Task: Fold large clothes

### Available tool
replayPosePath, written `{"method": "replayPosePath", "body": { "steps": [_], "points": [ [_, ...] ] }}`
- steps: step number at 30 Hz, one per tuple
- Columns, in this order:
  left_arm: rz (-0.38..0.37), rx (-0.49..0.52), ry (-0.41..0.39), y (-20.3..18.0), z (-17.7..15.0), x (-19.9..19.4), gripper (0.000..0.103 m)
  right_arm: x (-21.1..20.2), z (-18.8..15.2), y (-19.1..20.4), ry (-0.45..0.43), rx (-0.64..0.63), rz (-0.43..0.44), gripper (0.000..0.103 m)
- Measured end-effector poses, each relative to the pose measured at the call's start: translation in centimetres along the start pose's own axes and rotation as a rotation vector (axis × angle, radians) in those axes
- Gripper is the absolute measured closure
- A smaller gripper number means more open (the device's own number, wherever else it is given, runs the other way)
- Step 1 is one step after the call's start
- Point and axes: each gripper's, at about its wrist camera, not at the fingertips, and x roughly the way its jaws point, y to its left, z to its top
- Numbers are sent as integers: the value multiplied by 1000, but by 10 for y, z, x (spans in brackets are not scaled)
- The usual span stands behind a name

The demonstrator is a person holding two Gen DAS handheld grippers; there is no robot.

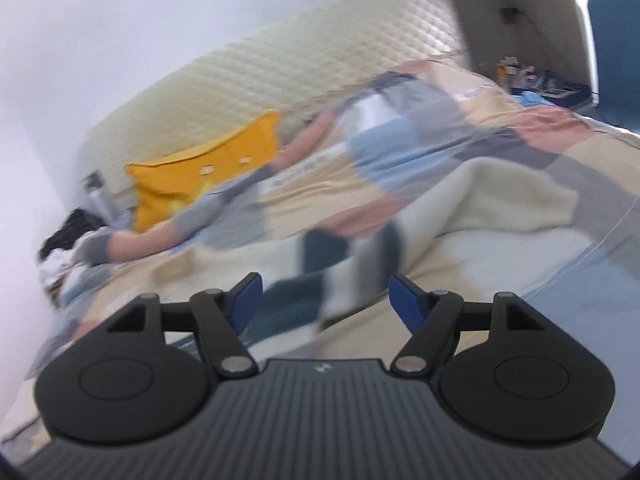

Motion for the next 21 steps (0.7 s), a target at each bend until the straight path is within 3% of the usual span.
{"method": "replayPosePath", "body": {
  "steps": [3,6,11,16,21],
  "points": [
    [4,-29,8,5,2,8,77,34,18,-42,-28,9,-74,31],
    [10,-79,20,14,5,18,77,74,28,-98,-31,111,-130,31],
    [10,-152,60,26,11,41,77,143,11,-177,65,245,-287,31],
    [8,-192,69,32,15,57,76,183,9,-215,-18,342,-244,31],
    [14,-213,67,33,16,65,75,209,30,-236,-90,414,-273,35]
  ]
}}
